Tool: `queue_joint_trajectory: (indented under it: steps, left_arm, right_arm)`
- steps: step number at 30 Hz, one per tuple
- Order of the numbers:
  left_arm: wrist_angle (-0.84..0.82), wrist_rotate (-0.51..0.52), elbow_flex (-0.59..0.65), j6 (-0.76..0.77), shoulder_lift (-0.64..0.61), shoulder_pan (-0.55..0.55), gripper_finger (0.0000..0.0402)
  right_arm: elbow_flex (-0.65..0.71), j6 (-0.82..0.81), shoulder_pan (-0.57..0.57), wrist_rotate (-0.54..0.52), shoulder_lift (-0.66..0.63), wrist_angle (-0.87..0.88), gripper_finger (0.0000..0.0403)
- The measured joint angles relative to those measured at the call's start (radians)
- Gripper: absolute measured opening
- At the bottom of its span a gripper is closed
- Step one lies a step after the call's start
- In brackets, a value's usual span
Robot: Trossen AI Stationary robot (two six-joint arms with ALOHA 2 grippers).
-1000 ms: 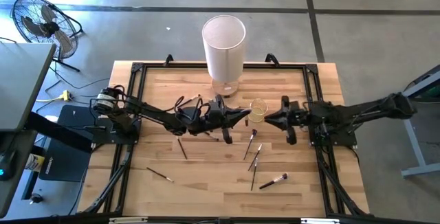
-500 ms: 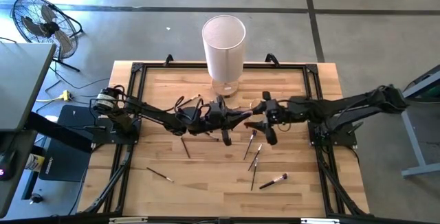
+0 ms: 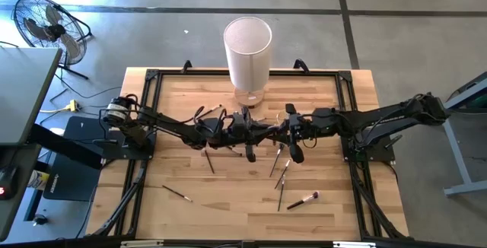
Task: Pick & Place Makeup Brushes
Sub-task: Put the black blush brush into the makeup brush holder
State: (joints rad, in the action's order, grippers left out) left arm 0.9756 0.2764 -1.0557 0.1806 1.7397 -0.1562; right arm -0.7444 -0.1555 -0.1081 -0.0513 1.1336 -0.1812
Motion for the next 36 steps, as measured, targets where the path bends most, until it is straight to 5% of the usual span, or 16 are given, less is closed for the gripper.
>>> queue_joint_trajectory:
  steps: [8, 15, 23, 36]
  left_arm:
    - [-0.109, 0.003, 0.002, -0.003, -0.067, 0.005, 0.0139]
    - [-0.503, 0.153, -0.003, 0.051, -0.256, 0.012, 0.0201]
    - [-0.932, 0.197, 0.026, 0.208, -0.436, 0.0, 0.0181]
    - [-0.954, 0.178, 0.301, 0.606, -0.487, -0.008, 0.0159]
  right_arm:
    - [0.051, -0.001, 0.003, -0.062, -0.004, 0.008, 0.0038]
    - [0.238, 0.023, 0.015, -0.256, -0.105, -0.157, 0.0038]
    - [0.369, 0.164, 0.152, -0.336, -0.18, -0.314, 0.0038]
    - [0.383, 0.049, 0.298, -0.192, -0.017, -0.238, 0.006]
